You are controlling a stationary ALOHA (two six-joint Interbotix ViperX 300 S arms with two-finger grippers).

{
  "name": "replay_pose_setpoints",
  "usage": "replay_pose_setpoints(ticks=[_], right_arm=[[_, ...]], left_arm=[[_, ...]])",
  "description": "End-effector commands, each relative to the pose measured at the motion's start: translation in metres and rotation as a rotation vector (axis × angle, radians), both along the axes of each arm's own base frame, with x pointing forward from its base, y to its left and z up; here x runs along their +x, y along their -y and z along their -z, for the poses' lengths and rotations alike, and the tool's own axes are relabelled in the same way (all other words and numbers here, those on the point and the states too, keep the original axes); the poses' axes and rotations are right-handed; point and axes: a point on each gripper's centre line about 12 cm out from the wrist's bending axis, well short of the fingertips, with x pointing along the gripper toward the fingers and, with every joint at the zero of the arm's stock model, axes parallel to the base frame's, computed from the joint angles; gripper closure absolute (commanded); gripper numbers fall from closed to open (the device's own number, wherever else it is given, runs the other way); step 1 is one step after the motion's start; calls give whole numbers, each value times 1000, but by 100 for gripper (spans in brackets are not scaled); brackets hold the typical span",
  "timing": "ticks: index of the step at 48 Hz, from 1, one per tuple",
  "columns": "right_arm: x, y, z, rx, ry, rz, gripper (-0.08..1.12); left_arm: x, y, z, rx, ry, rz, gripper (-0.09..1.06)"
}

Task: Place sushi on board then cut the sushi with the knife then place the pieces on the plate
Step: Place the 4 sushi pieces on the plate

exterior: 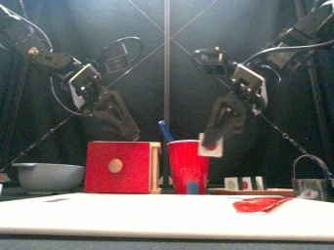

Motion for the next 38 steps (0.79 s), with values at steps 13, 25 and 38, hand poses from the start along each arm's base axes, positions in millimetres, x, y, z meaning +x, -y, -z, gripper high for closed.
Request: replay_pose_setpoints(ticks=[13, 25, 38], right_arm=[[-74, 97, 5, -13, -45, 499, 47], [-87, 114, 30, 15, -132, 564, 47], [-89, 119, 52, 40, -213, 576, 47]], left_arm=[[5, -1, -11, 2, 37, -3, 22], [10, 2, -24, 10, 78, 10, 22], [8, 0, -21, 9, 67, 5, 22]])
